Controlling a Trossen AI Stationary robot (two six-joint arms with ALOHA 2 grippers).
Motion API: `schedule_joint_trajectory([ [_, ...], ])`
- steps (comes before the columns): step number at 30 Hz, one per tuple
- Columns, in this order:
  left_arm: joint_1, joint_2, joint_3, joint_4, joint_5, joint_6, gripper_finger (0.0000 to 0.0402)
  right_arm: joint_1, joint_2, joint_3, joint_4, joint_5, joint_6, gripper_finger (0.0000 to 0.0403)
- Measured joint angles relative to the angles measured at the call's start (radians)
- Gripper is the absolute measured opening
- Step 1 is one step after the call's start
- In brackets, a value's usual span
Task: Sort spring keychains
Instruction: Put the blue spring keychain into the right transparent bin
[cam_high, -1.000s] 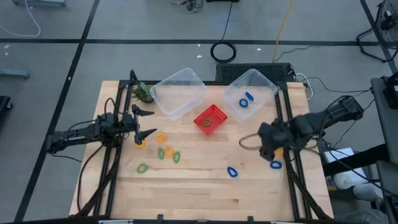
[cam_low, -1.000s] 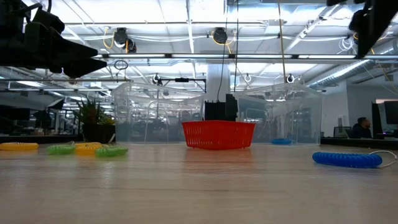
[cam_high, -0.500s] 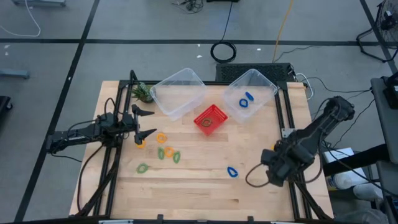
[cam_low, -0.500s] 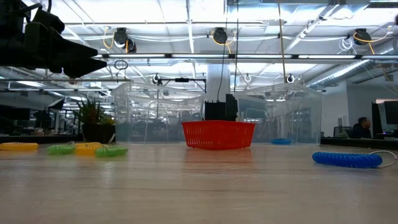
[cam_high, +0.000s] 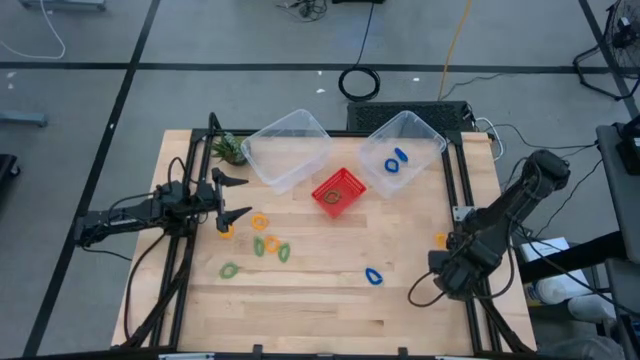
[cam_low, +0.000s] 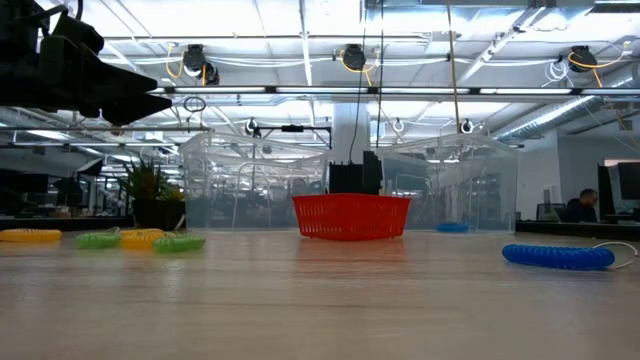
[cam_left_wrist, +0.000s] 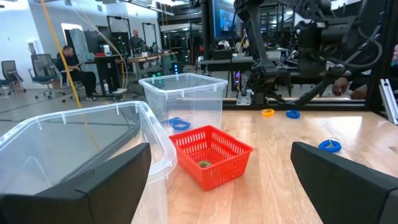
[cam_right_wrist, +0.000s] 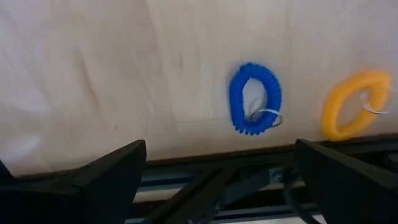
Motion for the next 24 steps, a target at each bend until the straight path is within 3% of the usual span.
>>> schedule_joint_trajectory([
  [7,0.000,0.000,0.000,0.000,0.000,0.000,0.0395,0.001,-0.026,-0.094,0.088,0.001,-0.072,0.0394],
  [24,0.000,0.000,0.000,0.000,0.000,0.000,0.0395,-0.036,-0.025,-0.238,0.334,0.005,-0.047,0.0393],
])
